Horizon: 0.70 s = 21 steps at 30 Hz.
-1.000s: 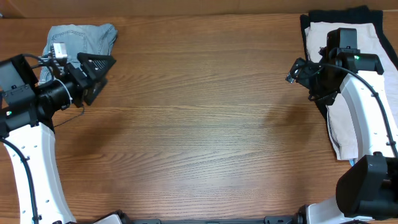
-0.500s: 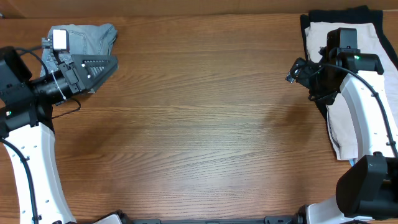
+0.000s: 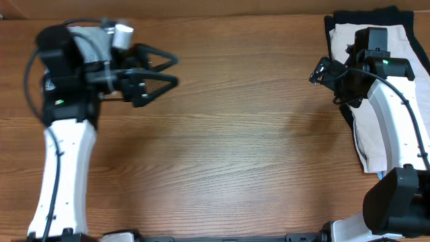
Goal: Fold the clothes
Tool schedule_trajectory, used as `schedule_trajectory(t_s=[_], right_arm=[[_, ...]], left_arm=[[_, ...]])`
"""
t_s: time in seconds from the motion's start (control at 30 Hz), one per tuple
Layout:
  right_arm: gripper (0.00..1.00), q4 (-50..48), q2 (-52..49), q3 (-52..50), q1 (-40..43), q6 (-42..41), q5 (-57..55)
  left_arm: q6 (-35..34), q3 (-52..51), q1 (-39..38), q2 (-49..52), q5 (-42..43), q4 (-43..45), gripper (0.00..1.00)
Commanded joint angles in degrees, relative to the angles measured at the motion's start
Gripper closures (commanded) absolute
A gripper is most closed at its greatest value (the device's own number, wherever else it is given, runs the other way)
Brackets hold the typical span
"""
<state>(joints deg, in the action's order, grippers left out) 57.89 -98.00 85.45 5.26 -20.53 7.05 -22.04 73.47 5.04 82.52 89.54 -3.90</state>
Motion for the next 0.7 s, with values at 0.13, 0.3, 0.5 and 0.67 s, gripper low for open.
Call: schedule_trajectory(t_s=[0.13,0.3,0.5,0.67], right_arm=[[0.0,-0.5,-0.1,0.3,0.2,2.4,-0.5],[0.0,-0.6,-0.1,0.3,0.2,2.4,-0.5],[0.0,-0.6,-0.1,0.3,0.2,2.8,-0.3],[0.0,-0.7,-0.1,0.3,0.2,3.1,0.0]], left_arm=[[-14.9,0.3,-4.7,5.8,1.1,13.9,0.0],[-15.5,0.3,-4.7,5.8,1.2,14.9,0.0],[-15.2,0.3,-4.7,5.8,1.2,15.0,0.0],[-14.0,0.3,-4.7,5.8,1.2,15.1,0.0]])
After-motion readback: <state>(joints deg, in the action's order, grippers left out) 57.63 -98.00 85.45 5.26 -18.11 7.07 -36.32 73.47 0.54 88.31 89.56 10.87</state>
